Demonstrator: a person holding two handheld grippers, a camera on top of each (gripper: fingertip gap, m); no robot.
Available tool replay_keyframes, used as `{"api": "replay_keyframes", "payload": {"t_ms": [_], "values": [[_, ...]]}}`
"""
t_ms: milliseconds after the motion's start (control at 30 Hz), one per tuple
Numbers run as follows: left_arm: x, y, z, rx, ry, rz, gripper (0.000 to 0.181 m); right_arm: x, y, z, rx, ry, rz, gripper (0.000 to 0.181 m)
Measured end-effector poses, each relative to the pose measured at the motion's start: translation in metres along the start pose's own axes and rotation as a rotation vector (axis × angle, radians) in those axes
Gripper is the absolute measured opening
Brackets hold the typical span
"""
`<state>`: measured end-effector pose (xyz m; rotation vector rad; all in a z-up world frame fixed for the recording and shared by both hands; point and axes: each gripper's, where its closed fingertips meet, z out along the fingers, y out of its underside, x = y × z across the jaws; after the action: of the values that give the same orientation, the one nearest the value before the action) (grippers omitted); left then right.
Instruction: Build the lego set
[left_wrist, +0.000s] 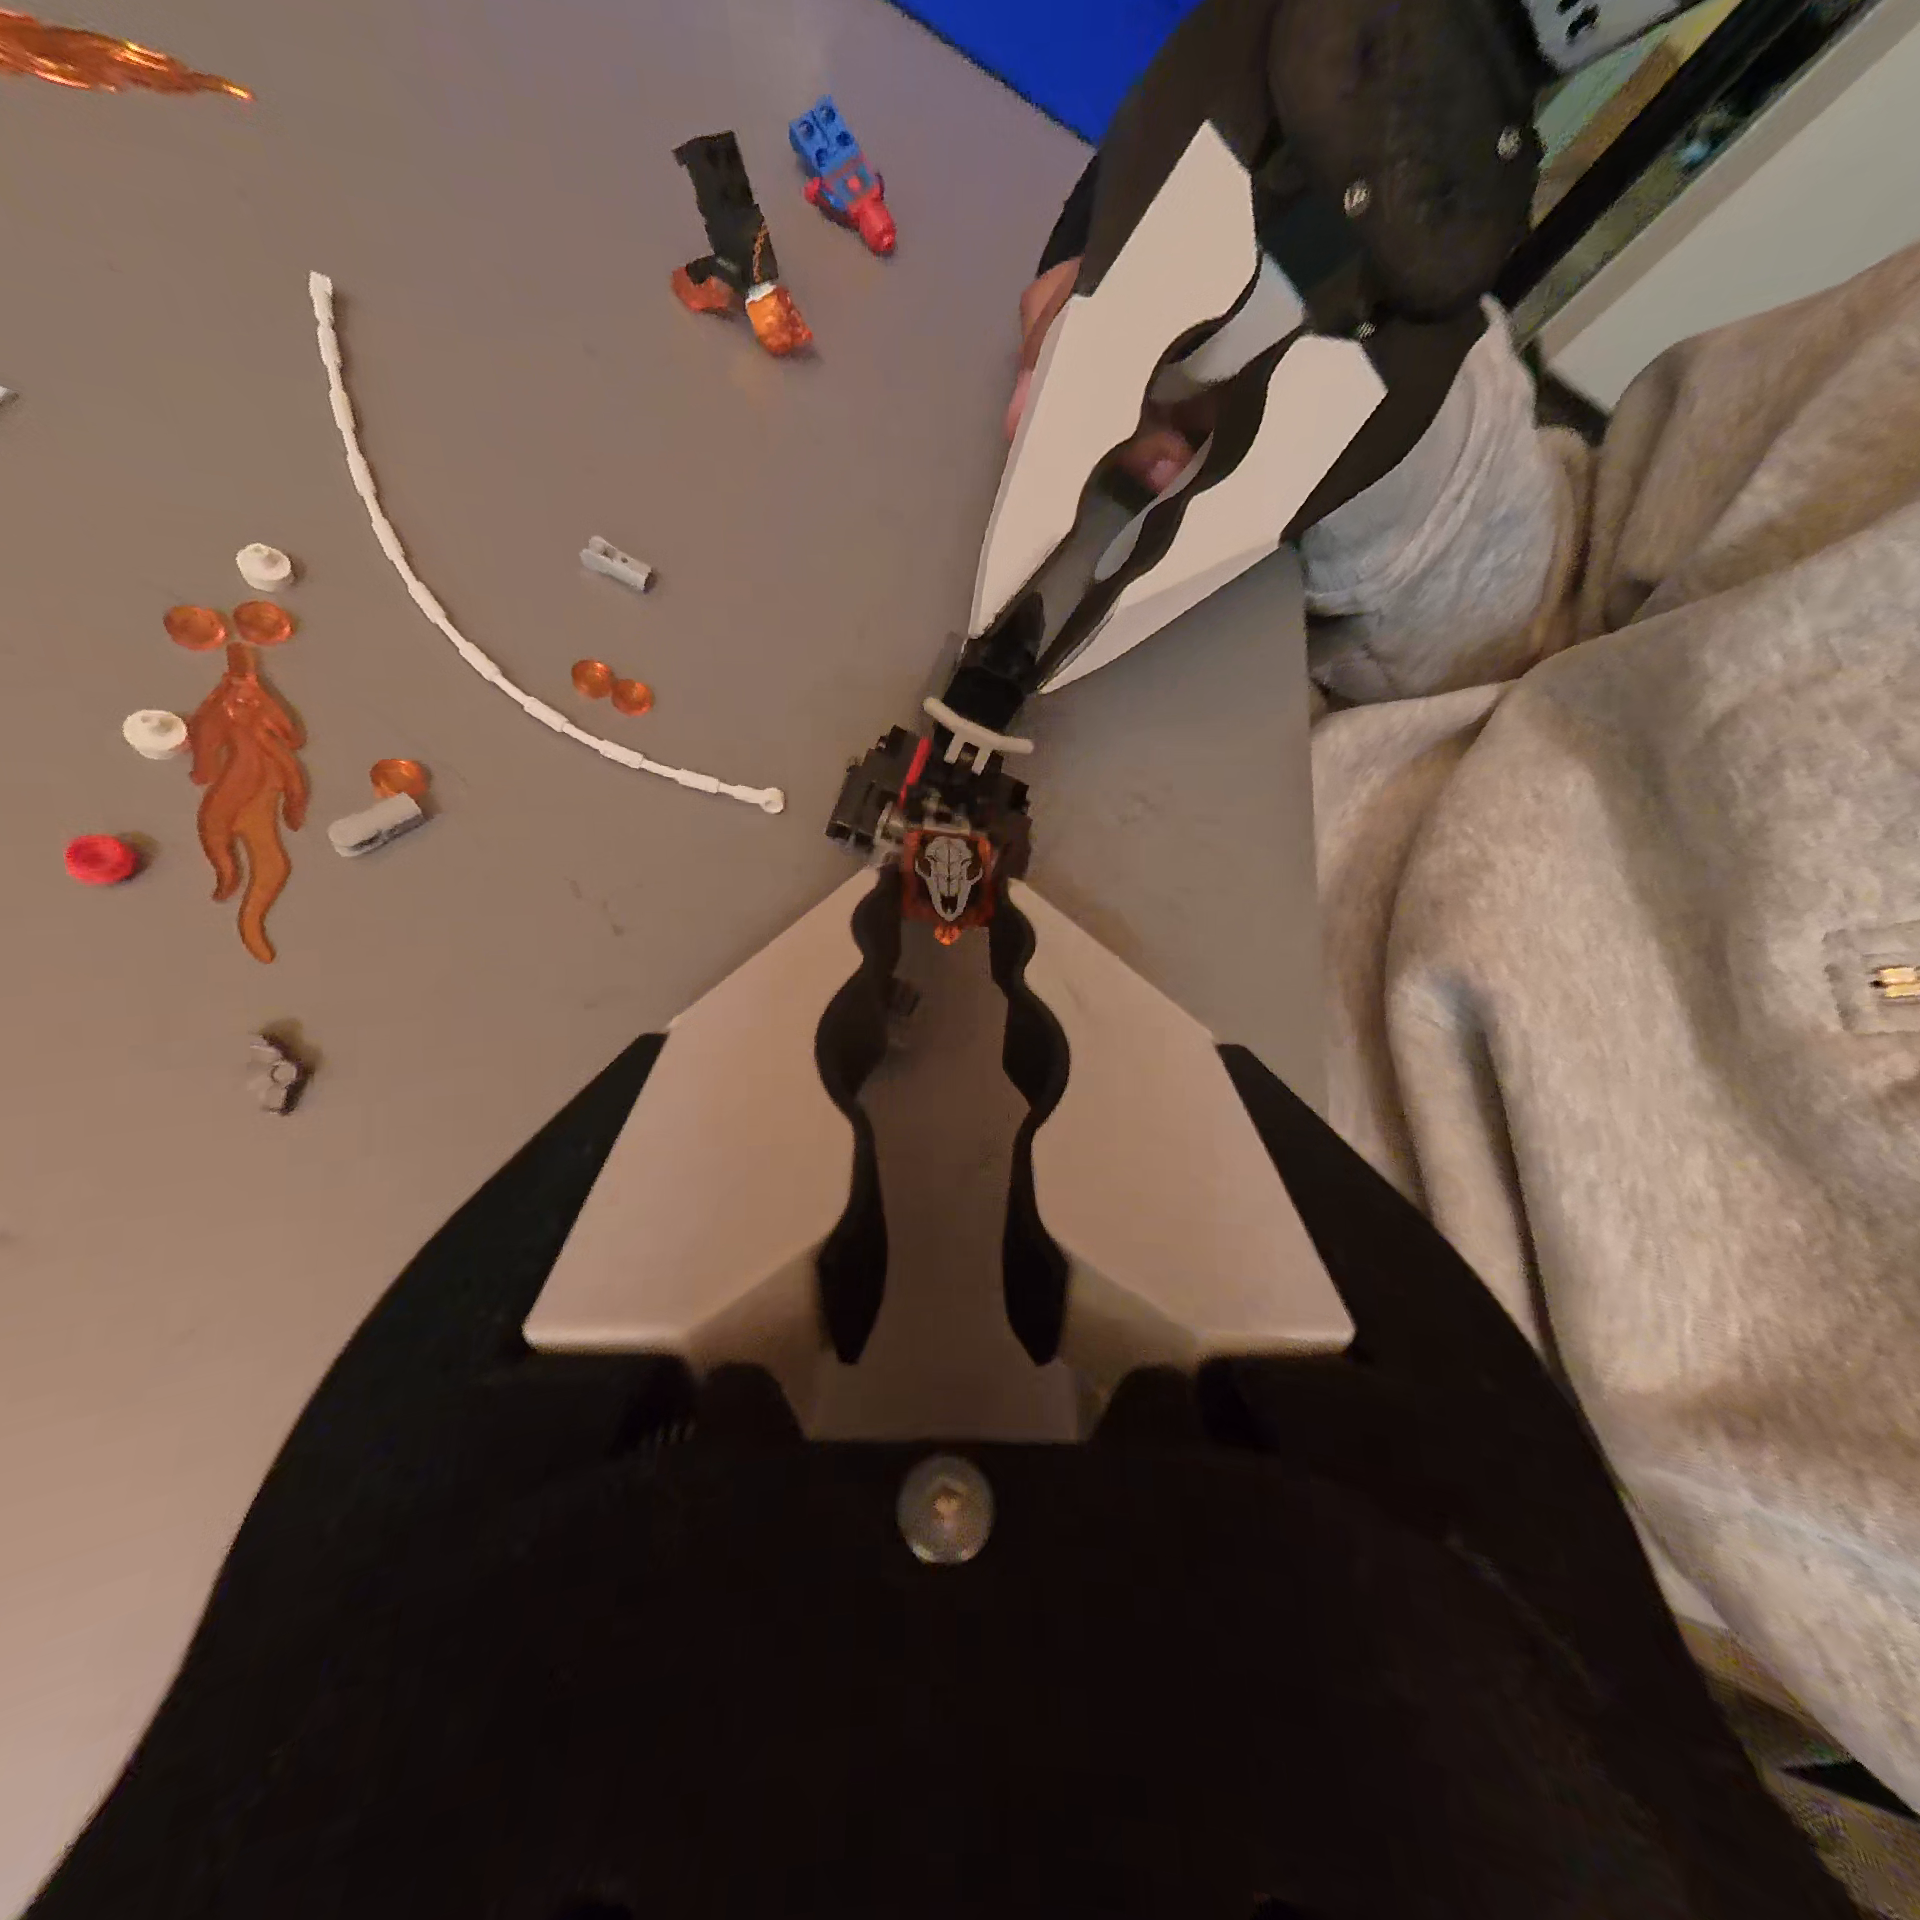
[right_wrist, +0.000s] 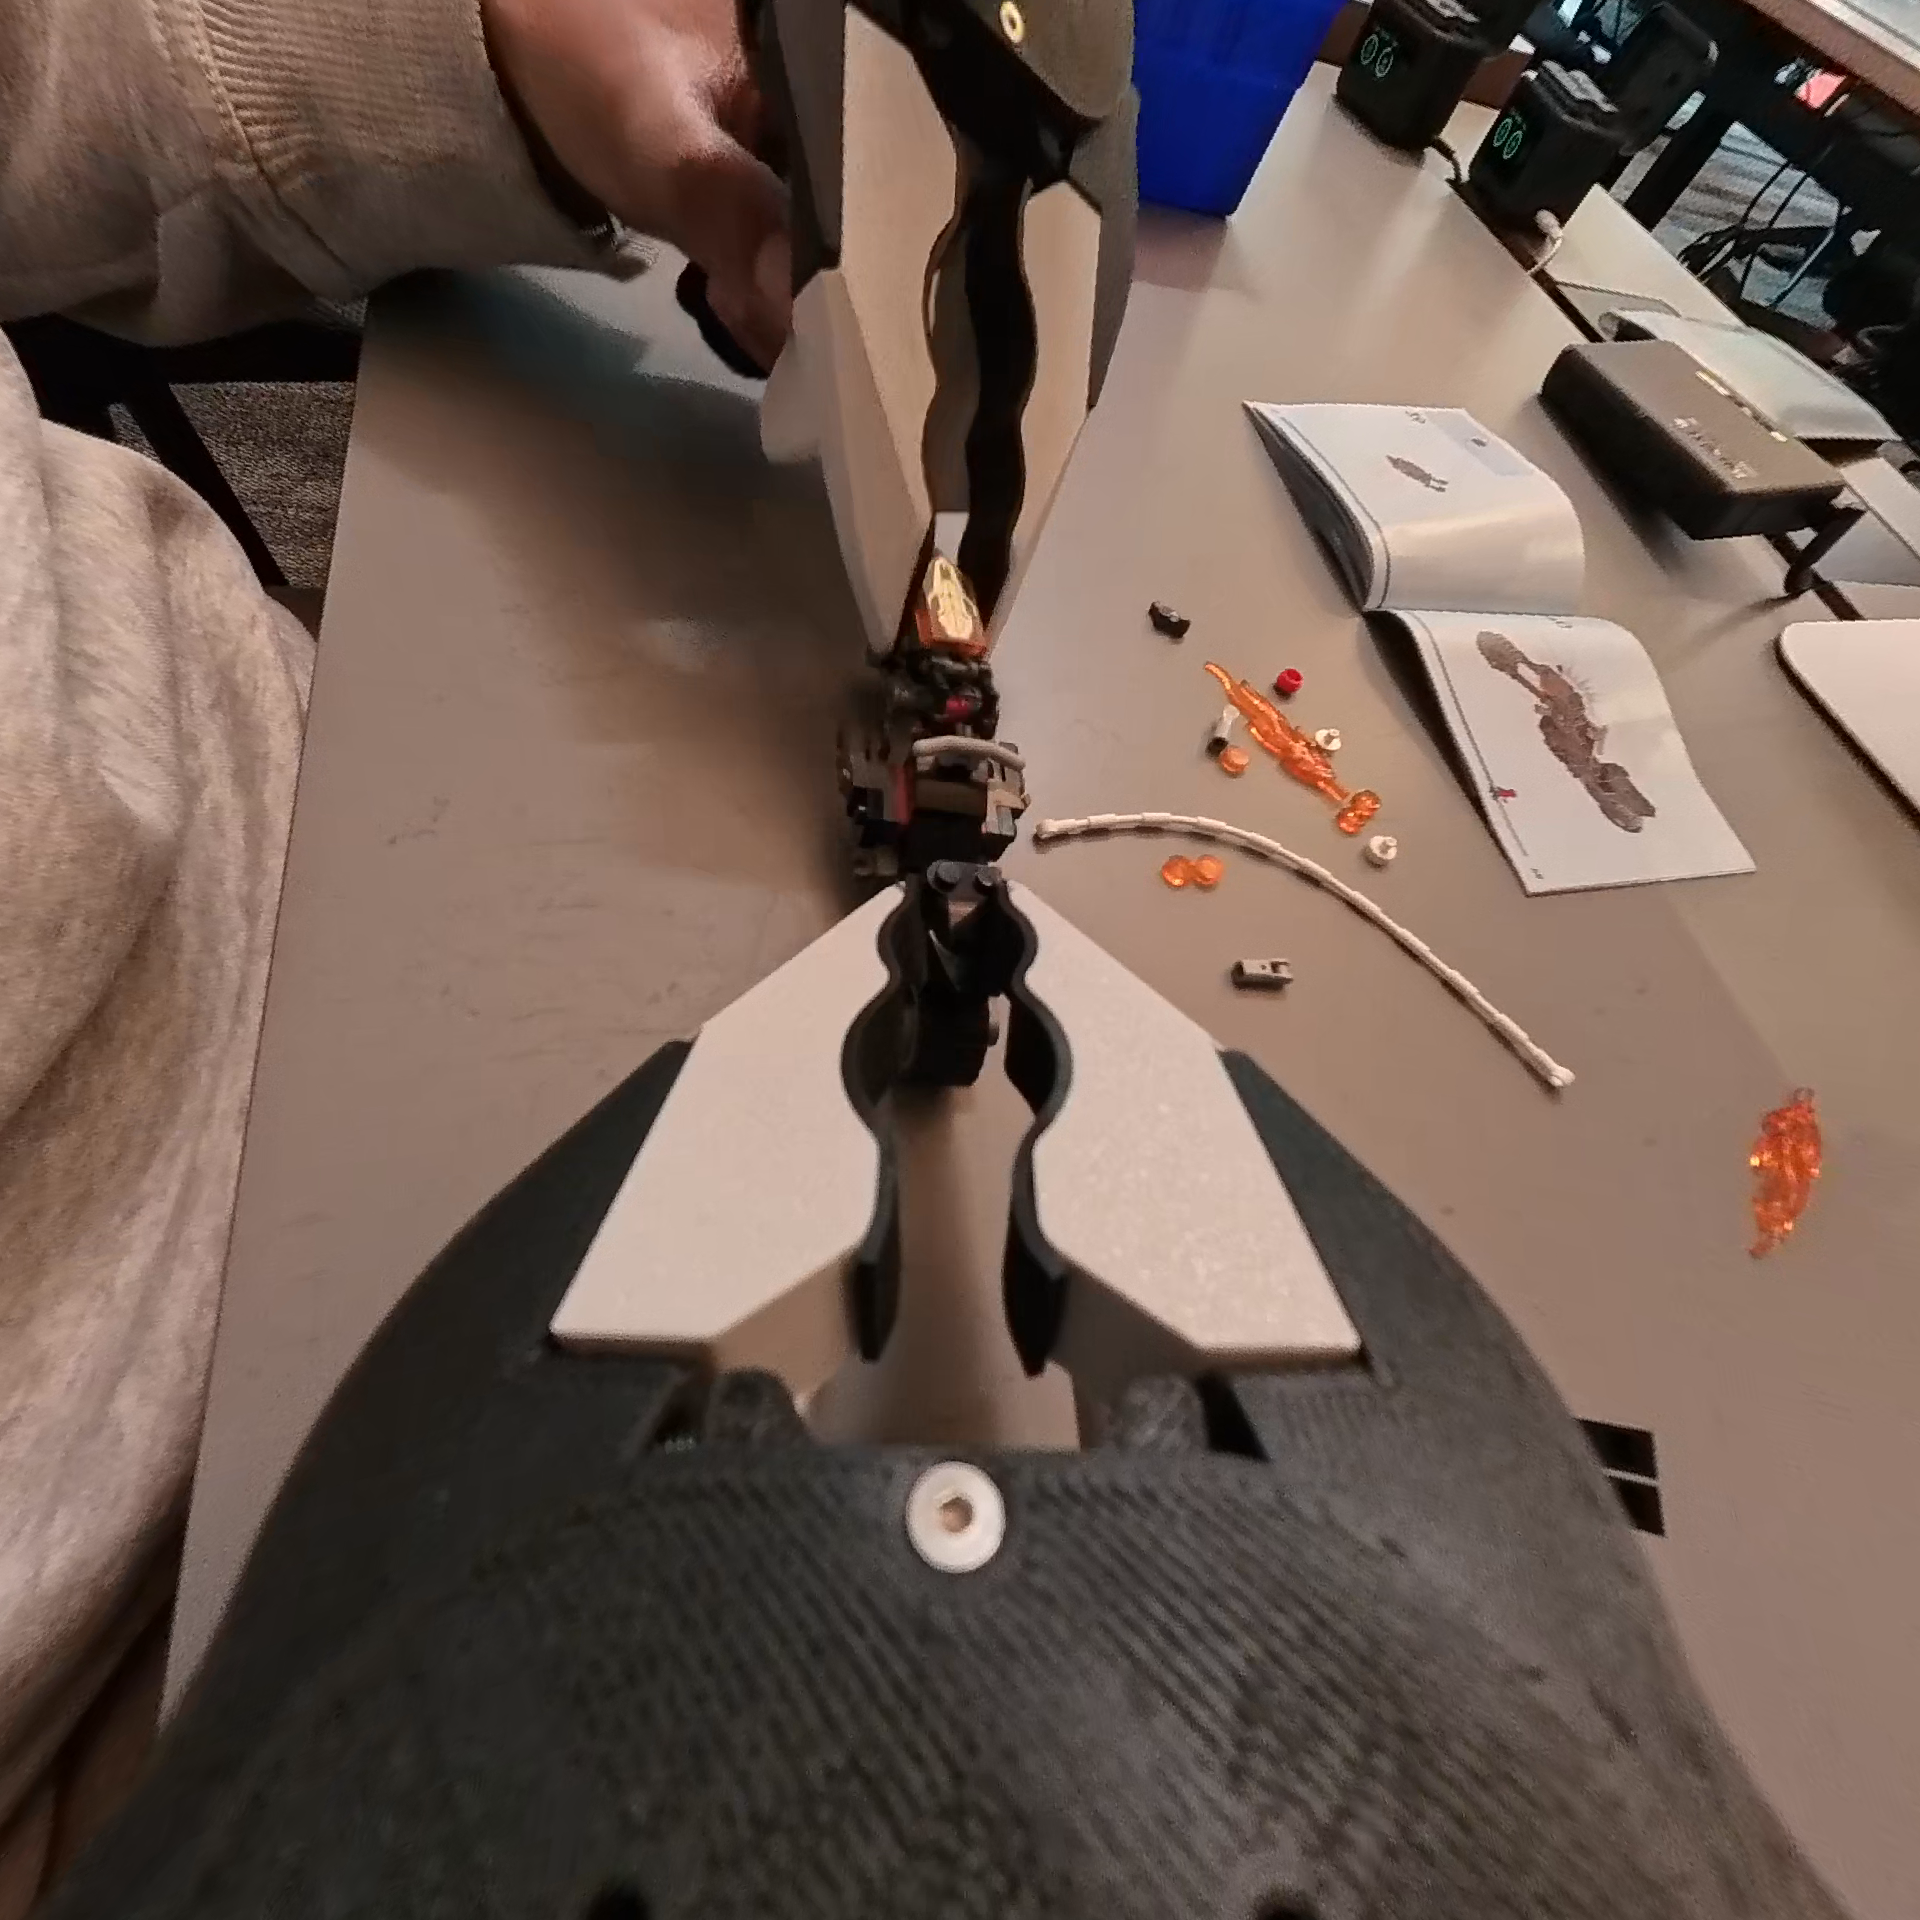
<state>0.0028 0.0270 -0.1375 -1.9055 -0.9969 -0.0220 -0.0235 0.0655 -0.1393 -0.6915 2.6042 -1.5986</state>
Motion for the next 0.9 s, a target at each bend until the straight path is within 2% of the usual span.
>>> {"api": "replay_keyframes", "payload": {"t_ms": [267, 533, 800, 900], "values": [[0.0013, 0.0022, -0.0006, -0.07, -0.034, 0.057, 0.015, -0.0006, -0.0003, -0.0004, 0.0, 0.0, -0.003, 0.011], [-0.0017, 0.0012, 0.0023, -0.041, -0.031, 0.048, 0.019, -0.001, -0.0006, -0.0006, 0.0, 0.002, -0.008, 0.011], [-0.001, -0.0015, 0.0043, -0.009, -0.036, 0.08, 0.016, -0.0008, -0.0007, -0.0004, 0.0, 0.004, -0.009, 0.011], [0.0031, -0.0027, 0.0034, 0.008, -0.01, 0.078, 0.004, -0.0009, -0.0007, -0.0004, 0.0, 0.004, -0.01, 0.011]]}}
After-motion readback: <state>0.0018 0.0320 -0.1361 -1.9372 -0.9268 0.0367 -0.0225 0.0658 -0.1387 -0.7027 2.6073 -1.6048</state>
